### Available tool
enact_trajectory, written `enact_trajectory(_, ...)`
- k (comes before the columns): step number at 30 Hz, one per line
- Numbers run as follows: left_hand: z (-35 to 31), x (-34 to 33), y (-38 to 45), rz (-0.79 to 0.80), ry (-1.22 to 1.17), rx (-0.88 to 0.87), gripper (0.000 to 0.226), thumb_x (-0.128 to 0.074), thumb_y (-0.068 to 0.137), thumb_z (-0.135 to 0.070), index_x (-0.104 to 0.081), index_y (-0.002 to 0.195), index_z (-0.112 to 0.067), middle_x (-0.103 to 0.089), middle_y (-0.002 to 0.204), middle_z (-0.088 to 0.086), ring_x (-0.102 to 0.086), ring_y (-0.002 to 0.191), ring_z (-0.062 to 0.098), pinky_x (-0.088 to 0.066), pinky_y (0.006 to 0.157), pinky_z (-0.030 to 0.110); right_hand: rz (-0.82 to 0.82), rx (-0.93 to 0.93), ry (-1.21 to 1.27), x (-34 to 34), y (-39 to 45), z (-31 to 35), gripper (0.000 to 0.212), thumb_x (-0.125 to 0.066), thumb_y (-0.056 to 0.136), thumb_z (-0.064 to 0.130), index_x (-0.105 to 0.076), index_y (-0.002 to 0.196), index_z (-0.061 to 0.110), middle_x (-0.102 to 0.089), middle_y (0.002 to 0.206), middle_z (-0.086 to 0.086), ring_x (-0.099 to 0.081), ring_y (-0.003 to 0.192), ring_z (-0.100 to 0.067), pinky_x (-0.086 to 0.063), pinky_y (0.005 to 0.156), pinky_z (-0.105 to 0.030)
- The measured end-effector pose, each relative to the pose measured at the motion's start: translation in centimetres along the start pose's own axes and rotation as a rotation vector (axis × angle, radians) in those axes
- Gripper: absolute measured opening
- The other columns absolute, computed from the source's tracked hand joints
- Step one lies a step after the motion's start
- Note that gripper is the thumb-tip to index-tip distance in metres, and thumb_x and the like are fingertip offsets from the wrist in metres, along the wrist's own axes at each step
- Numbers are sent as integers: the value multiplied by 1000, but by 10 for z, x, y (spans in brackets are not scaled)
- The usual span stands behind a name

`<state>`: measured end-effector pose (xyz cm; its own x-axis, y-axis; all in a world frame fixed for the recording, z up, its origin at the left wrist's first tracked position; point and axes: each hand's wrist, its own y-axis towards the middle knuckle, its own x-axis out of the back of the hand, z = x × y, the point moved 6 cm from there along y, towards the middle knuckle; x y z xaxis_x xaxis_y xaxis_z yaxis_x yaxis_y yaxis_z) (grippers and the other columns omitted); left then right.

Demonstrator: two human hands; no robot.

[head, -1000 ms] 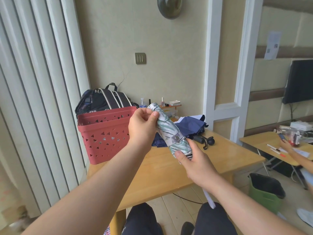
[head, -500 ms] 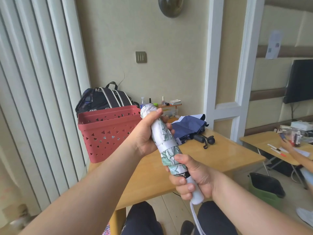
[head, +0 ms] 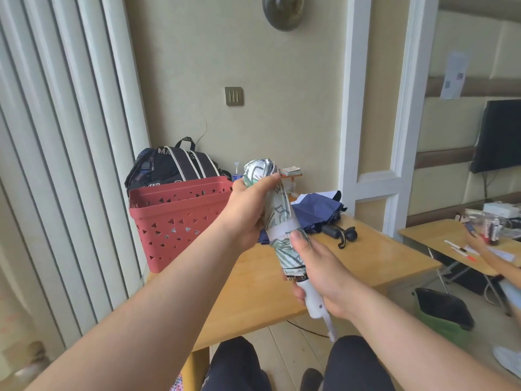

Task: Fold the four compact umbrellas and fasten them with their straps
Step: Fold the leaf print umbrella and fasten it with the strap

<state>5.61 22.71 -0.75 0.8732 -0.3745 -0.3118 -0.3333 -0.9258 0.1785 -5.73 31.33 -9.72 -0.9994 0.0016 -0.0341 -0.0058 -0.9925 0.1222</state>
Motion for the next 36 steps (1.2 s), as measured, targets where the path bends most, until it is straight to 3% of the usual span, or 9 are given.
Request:
enact_trajectory(3,1,-3,-5,69,-75,-19,45,-74,96,-27,-53,132,-12,-74,115,15,-75,97,31,-61,87,50,102,-13,109,-7,-3,-2,49,-58,93,61,-51,107,15,-58,80,-14,-46,48,-22,-43,52,-31)
enact_trajectory(6,6,-7,-9,168,-148,56,27,-64,101,-34,-74,113,-12,-76,103,9,-73,91,27,-60,80,41,207,-40,208,-15,-6,-5,44,-63,97,56,-50,108,15,-53,85,-16,-46,50,-22,-43,52,-31)
enact_trajectory(10,14,-4,-9,294,-275,147,35,-65,95,-46,-79,90,-13,-70,94,2,-68,84,22,-51,102,51,362,-76,323,-29,-13,-3,40,-61,98,51,-53,113,15,-57,91,-15,-49,52,-21,-45,53,-32)
enact_trajectory(14,10,1,-6,237,-277,139,30,-71,94,-41,-68,85,-13,-60,80,2,-61,70,19,-55,77,40,341,-63,289,-28,-14,-2,57,-61,93,63,-56,124,16,-65,102,-19,-55,58,-24,-48,58,-34)
enact_trajectory(20,2,6,0,156,-116,-14,23,-75,93,-26,-62,106,-12,-61,87,11,-63,73,25,-58,71,38,91,-20,-21,-19,-4,6,54,-46,85,80,-61,117,40,-72,95,-17,-59,59,-27,-53,60,-35)
enact_trajectory(24,5,4,-2,183,-68,-17,29,-79,91,-31,-63,108,-14,-64,99,13,-67,78,23,-59,74,37,39,-4,-9,-18,1,4,47,-57,82,77,-61,104,35,-62,77,-10,-52,51,-24,-46,52,-30)
enact_trajectory(28,7,6,-2,228,-122,46,63,-77,82,-55,-62,127,-14,-63,117,13,-70,87,23,-59,78,37,101,-25,91,-20,-2,2,42,-65,87,58,-58,113,26,-58,78,-6,-52,51,-20,-46,51,-29)
enact_trajectory(33,9,11,5,229,-216,101,58,-70,88,-64,-64,116,-14,-63,98,10,-62,87,26,-57,88,41,191,-95,181,-26,-10,-11,46,-67,90,48,-54,118,14,-57,85,-11,-54,57,-25,-48,59,-35)
enact_trajectory(36,9,13,6,173,-159,45,55,-71,90,-61,-62,119,-15,-62,94,12,-60,84,27,-53,88,44,170,-139,168,-24,-9,-11,63,-69,82,65,-56,119,14,-61,83,-13,-56,58,-26,-50,60,-35)
